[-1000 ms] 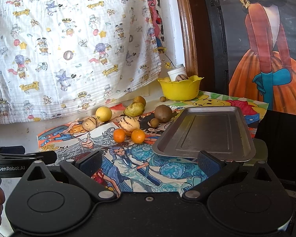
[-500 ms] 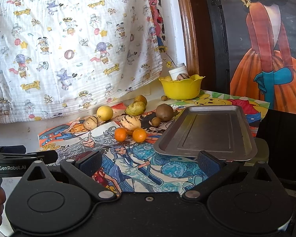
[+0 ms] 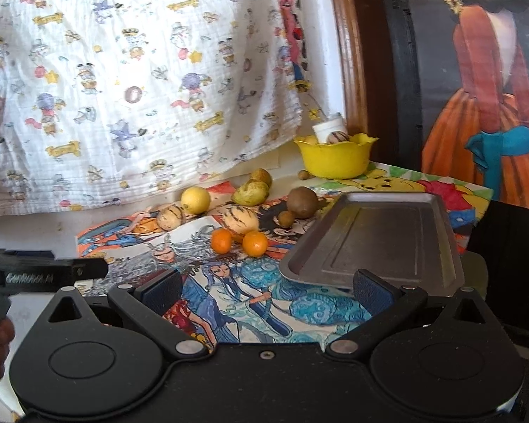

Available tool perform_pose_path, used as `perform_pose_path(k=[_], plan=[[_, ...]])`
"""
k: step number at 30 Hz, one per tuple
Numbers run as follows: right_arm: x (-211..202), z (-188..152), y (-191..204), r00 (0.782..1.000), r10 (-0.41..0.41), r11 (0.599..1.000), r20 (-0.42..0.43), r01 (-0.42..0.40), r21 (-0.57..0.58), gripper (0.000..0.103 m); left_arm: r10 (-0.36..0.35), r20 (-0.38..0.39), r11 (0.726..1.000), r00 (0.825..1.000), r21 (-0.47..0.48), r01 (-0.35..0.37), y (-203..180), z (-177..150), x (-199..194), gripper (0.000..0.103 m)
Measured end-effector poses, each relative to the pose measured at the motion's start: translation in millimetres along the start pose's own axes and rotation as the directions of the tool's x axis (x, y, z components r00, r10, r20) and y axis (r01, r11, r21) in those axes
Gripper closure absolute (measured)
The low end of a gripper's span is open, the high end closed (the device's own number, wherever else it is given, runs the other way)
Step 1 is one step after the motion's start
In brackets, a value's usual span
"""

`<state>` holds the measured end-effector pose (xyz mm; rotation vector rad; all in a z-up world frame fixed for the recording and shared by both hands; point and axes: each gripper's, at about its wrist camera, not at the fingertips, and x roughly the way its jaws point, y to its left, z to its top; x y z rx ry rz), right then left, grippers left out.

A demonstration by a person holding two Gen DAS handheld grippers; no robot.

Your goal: Organize fruits

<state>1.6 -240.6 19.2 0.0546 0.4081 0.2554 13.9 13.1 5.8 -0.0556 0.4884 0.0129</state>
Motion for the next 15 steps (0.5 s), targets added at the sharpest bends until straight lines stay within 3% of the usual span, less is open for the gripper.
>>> perform_pose_path(k=[7, 15], plan=[[-11, 34, -18, 0.998, 0.061, 0.992, -0.011, -0.062, -0.111, 0.000, -0.029, -0.030, 1.000, 0.999, -0.005, 0.028, 11, 39, 14, 0.000], [2, 79, -35, 0.998, 0.055, 0.958, -0.010, -0.055, -0.282, 0.000, -0.095, -0.040, 0.995, 0.995, 0.025, 0.096, 10, 85, 37, 0.000]])
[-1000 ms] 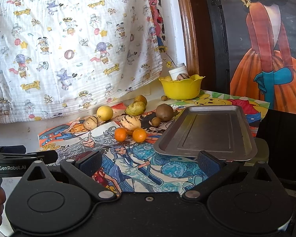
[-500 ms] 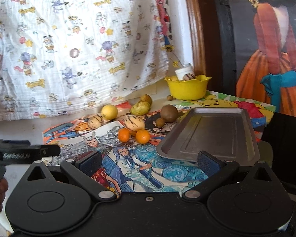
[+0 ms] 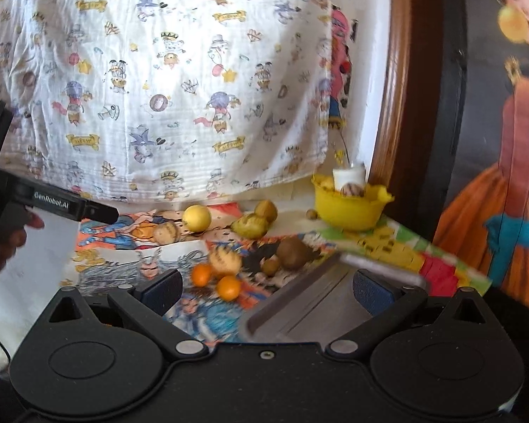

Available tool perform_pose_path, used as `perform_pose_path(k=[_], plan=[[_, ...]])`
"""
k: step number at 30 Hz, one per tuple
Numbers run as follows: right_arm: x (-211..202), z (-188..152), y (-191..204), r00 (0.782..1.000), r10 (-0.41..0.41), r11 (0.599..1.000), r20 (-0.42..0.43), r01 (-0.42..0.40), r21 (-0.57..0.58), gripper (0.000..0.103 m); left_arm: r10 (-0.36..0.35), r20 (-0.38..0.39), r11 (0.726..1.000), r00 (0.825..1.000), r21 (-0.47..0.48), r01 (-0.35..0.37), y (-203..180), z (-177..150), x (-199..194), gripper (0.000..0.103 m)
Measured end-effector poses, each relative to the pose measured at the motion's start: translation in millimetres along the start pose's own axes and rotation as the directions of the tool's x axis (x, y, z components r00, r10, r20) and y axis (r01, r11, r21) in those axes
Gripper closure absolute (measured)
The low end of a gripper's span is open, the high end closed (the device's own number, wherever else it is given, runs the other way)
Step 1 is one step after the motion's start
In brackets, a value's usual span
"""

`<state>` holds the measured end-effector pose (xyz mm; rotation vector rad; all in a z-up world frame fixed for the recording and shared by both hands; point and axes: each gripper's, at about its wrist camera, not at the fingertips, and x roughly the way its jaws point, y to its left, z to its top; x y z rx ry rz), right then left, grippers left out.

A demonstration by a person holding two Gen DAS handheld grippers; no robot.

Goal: Organize fruits
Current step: 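Move the left tool to one orange while the right tool approaches the other orange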

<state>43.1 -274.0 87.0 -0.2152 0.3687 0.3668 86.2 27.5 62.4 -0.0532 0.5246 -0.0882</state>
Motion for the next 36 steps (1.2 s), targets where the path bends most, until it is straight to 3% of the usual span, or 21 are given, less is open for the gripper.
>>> perform_pose_path(k=[5, 10, 19, 24, 28, 36], plan=[[16, 23, -14, 0.999, 0.032, 0.990, -0.023, -0.035, -0.140, 0.000, -0.046, -0.001, 0.995, 0.999, 0.092, 0.046, -4, 15, 14, 0.000], [40, 31, -24, 0.992, 0.111, 0.966, -0.063, -0.122, -0.229, 0.000, -0.124, 0.002, 0.970, 0.992, 0.212, 0.121, -10, 15, 29, 0.000], [104, 15, -16, 0.952, 0.247, 0.902, -0.181, -0.294, -0.316, 0.002, -0.250, -0.080, 0.881, 0.965, 0.395, 0.261, -30, 7, 69, 0.000], [134, -2, -9, 0.937, 0.269, 0.872, -0.224, -0.336, -0.356, 0.008, -0.243, -0.146, 0.876, 0.959, 0.392, 0.282, -32, 1, 99, 0.002], [158, -14, -10, 0.917, 0.302, 0.859, -0.261, -0.381, -0.342, 0.014, -0.250, -0.181, 0.884, 0.951, 0.357, 0.300, -27, -5, 116, 0.007], [187, -24, -4, 0.889, 0.357, 0.844, -0.287, -0.438, -0.310, 0.032, -0.286, -0.241, 0.870, 0.927, 0.341, 0.357, -26, -10, 136, 0.020]])
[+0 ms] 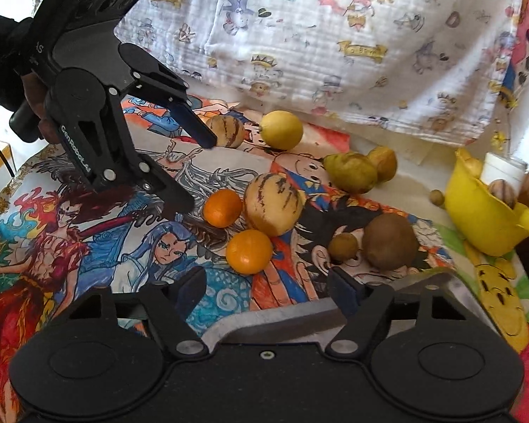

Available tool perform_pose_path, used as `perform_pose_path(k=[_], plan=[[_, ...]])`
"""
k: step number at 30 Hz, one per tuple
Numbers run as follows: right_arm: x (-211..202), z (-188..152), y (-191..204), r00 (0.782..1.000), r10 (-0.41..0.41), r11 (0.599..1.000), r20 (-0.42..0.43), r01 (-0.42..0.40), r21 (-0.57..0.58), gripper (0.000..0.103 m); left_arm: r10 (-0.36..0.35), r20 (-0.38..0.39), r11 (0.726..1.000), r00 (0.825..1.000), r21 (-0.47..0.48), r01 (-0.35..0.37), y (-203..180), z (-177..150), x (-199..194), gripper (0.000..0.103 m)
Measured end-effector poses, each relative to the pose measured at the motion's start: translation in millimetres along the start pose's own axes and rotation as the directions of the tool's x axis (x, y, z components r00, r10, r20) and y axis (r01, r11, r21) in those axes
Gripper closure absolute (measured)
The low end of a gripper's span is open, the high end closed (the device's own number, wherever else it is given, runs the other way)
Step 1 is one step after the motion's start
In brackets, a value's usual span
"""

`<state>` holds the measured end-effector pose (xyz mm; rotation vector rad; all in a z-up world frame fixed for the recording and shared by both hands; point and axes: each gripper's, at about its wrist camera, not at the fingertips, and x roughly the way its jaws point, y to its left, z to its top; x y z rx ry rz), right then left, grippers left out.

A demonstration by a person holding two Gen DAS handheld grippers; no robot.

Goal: Organize fruits
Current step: 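Move the left tool to one orange while the right tool approaches the other orange, then close the left tool on an orange while the right tool closes on the other orange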

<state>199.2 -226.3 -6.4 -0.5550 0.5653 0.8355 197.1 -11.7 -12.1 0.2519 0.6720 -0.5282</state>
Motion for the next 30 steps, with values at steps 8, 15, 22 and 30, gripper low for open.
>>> perform_pose_path(k=[8, 15, 22, 30], plan=[[16, 2, 1, 1.000, 0.029, 0.999, -0.004, -0.029, -0.034, 0.048, -0.044, -0.001, 0.999, 0.999, -0.032, 0.044, 2, 2, 12, 0.028], [22, 2, -1, 0.999, 0.047, 0.998, 0.000, -0.047, -0.041, 0.059, -0.072, -0.017, 0.995, 0.997, -0.070, 0.070, 7, 1, 20, 0.044], [27, 4, -2, 0.997, 0.077, 0.996, 0.008, -0.077, -0.046, 0.061, -0.103, -0.016, 0.988, 0.995, -0.119, 0.100, 13, 1, 25, 0.055], [29, 5, -2, 0.996, 0.090, 0.996, 0.021, -0.090, -0.023, 0.067, -0.137, -0.004, 0.974, 0.991, -0.185, 0.134, 15, -1, 27, 0.069]])
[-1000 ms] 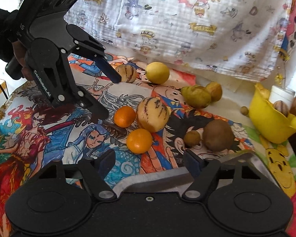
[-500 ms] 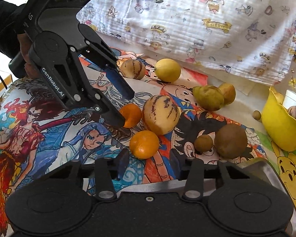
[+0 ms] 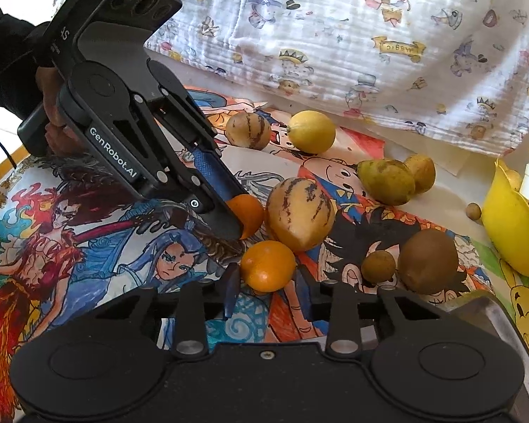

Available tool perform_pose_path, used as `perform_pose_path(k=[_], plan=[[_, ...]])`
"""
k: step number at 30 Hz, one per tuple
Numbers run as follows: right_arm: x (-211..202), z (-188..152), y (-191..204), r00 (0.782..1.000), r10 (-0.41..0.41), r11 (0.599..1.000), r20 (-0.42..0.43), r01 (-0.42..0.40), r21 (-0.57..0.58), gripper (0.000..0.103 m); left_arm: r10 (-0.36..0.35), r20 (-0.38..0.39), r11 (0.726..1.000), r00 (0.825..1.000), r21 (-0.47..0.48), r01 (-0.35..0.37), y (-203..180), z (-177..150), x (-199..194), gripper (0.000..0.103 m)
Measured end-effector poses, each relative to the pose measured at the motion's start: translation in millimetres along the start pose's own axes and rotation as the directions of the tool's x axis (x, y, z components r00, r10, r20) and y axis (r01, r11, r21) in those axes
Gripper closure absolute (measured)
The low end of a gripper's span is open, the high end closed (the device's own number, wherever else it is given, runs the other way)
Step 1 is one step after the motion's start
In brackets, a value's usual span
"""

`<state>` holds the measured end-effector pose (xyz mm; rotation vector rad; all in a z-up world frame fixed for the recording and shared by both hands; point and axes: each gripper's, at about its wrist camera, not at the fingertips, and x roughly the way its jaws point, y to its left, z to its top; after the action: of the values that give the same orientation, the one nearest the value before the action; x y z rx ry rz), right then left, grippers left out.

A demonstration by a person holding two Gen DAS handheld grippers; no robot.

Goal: Organize fruits
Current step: 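Close the left tool on an orange while the right tool closes on the other orange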

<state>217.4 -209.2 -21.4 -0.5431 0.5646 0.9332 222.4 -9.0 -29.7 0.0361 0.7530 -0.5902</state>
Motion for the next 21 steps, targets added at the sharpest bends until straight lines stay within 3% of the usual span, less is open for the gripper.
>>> perform_pose_path(k=[7, 13, 21], plan=[[-5, -3, 2, 0.999, -0.026, 0.999, 0.021, 0.025, 0.044, 0.068, 0.030, 0.006, 0.995, 1.000, -0.099, -0.030, 0, -2, -3, 0.070], [-8, -6, 5, 0.999, -0.044, 0.994, 0.020, 0.042, 0.102, 0.068, 0.117, -0.008, 0.971, 0.993, -0.209, -0.116, -5, -4, -9, 0.070], [-12, -5, 2, 0.996, -0.076, 0.983, 0.041, 0.068, 0.169, 0.068, 0.156, -0.020, 0.949, 0.988, -0.273, -0.156, -6, -4, -13, 0.070]])
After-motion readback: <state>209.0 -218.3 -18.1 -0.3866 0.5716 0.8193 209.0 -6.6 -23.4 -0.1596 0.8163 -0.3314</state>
